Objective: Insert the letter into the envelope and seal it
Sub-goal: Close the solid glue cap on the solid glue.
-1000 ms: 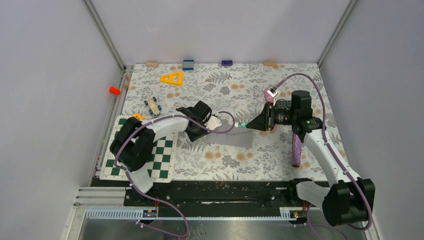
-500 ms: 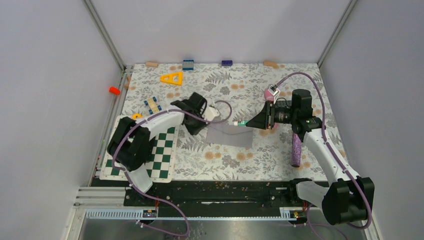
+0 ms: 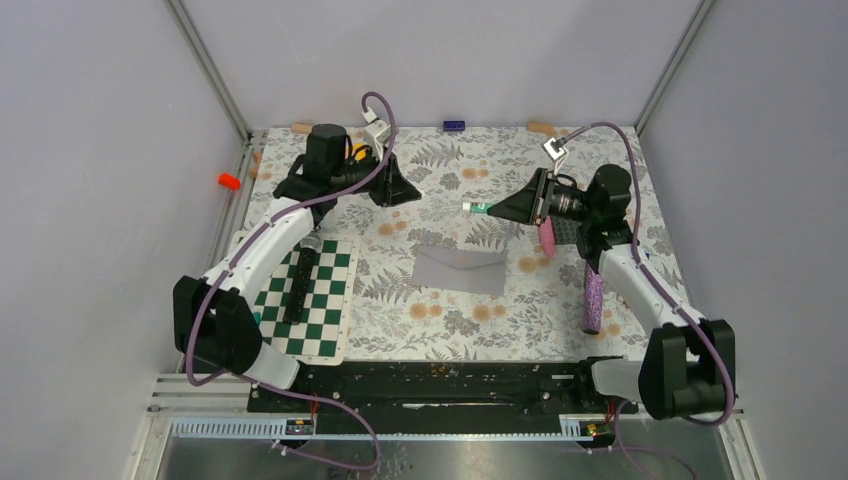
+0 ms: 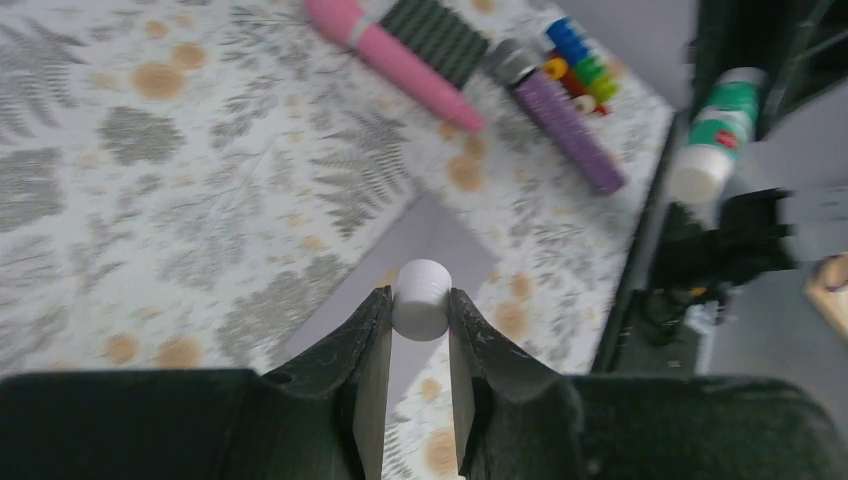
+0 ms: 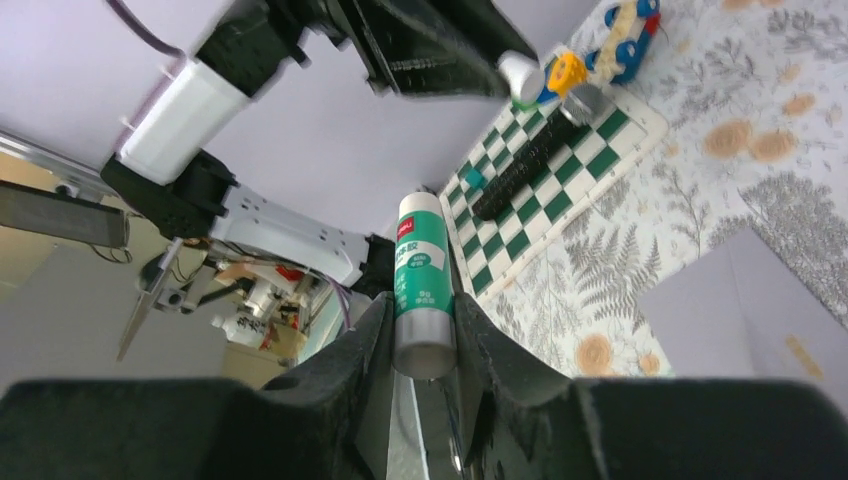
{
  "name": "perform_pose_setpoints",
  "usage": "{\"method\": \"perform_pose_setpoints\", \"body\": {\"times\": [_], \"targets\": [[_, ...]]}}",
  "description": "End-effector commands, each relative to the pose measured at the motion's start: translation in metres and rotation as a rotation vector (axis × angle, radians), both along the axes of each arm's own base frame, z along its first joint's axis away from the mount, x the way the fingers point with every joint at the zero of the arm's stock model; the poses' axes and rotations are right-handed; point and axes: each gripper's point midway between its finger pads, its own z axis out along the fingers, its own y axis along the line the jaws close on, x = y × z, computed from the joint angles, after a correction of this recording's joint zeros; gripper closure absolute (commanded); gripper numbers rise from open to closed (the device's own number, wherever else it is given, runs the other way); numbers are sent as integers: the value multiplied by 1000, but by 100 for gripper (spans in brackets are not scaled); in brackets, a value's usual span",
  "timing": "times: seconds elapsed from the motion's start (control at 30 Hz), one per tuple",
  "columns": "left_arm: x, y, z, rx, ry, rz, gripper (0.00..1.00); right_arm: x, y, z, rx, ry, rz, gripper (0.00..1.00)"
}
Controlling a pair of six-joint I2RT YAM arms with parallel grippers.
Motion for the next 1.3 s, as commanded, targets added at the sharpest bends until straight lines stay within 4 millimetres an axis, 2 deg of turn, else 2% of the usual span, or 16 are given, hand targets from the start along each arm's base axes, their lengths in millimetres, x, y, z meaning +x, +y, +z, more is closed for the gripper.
{"method": "perform_pose_setpoints", "body": {"times": [0.0, 0.13, 0.3, 0.4, 1.0, 1.27], "targets": [[-23, -25, 32, -309, 147, -134, 100, 3, 3, 40, 174, -32, 42, 85], [-32, -30, 41, -437, 189, -169, 100, 5, 4, 38, 256, 42, 73, 86], [-36, -31, 41, -466, 206, -184, 100, 8, 6, 18, 220, 75, 44, 86], [-43, -33, 45, -503, 215, -212, 100, 5, 12, 12, 206, 73, 57, 86], [-62, -45, 52, -565, 238, -275, 100, 3, 28, 7, 213, 78, 99, 87], [-66, -51, 46, -543, 251, -286, 100, 2, 30, 8, 215, 77, 103, 87]]}}
